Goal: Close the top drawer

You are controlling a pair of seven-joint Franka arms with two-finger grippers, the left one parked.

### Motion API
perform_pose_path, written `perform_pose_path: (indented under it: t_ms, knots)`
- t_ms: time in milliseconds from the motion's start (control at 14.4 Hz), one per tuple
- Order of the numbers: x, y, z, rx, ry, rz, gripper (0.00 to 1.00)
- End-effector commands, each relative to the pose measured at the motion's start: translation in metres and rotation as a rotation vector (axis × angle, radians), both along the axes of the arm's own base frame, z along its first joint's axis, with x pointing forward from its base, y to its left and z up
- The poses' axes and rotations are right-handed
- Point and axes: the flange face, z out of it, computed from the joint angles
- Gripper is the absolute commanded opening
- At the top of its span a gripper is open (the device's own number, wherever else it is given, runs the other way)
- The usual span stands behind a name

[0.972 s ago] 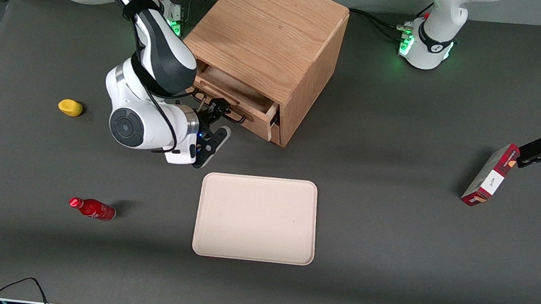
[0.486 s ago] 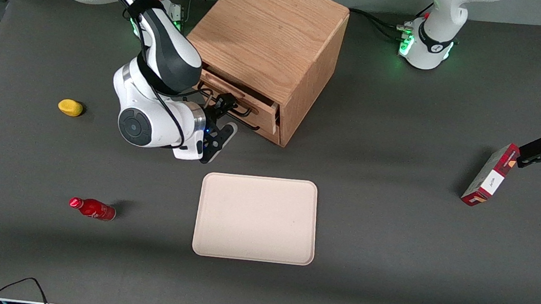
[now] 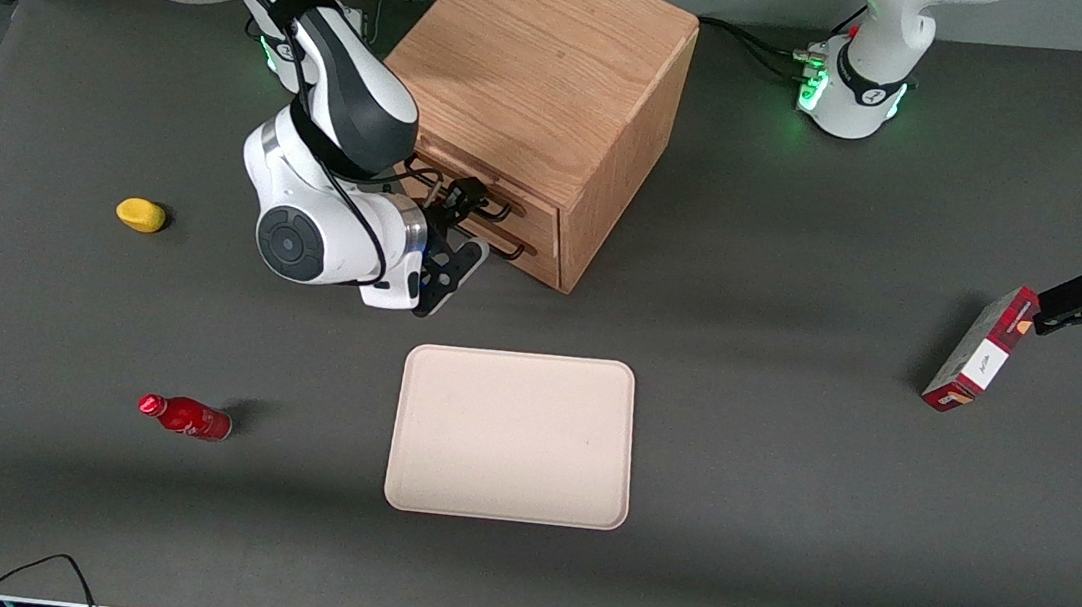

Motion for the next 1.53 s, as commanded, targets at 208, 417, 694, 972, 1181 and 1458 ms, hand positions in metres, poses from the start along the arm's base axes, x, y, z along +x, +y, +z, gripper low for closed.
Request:
perform_pose_path:
  t_ms: [208,417,694,972,1181,1458]
  knots:
    - [-0.013,0.006,0.009,0.012,0.012,-0.038,1.00]
    - [-0.007,0.002,0.020,0.007,0.004,-0.059,1.00]
    - [-0.009,-0.007,0.081,-0.021,-0.078,-0.098,1.00]
    - [-0.003,-0.067,0.155,-0.148,-0.224,-0.147,1.00]
    - [-0.001,-0.118,0.208,-0.289,-0.385,-0.180,1.00]
    - [0.013,-0.205,0.232,-0.400,-0.416,-0.351,1.00]
